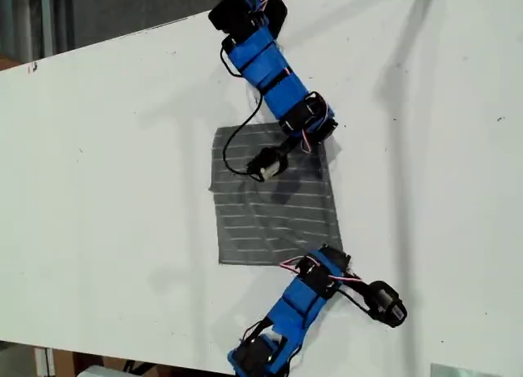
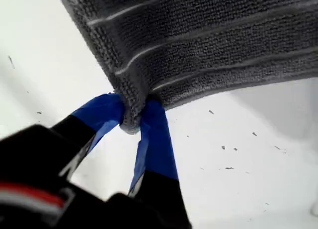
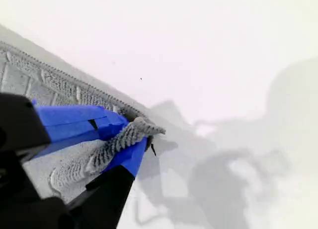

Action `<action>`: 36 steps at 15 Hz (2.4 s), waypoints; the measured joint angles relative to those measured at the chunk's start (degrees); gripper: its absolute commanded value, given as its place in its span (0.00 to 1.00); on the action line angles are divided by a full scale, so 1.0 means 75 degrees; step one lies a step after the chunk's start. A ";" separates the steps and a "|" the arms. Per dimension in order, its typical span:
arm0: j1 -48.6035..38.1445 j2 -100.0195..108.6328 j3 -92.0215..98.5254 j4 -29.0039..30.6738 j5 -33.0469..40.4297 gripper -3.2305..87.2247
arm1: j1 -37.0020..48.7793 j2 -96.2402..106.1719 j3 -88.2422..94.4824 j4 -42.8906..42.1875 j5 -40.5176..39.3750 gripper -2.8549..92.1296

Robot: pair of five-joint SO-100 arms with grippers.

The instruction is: Grasp corners of a square towel and fold twice.

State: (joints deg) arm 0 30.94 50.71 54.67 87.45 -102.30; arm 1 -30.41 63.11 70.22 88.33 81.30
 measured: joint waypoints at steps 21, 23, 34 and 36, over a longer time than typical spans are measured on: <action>-0.6680 0.8109 0.7535 -0.1383 0.4488 0.03 | 0.6281 0.3902 0.1594 -0.0398 -0.4031 0.03; -0.7594 0.7629 0.6949 -0.1195 0.5297 0.03 | 0.6984 0.3855 0.1594 -0.0621 -0.4406 0.03; -0.9973 0.3023 0.3363 -0.0492 0.7020 0.03 | 0.8613 0.0105 -0.0129 -0.0949 -0.5262 0.03; -0.9410 0.3715 0.2930 0.0176 0.6715 0.03 | 0.8309 0.0750 -0.0117 -0.0586 -0.5262 0.03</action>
State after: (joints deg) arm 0 -39.64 78.57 76.64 88.77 -51.94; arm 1 31.90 68.73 69.35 83.94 41.84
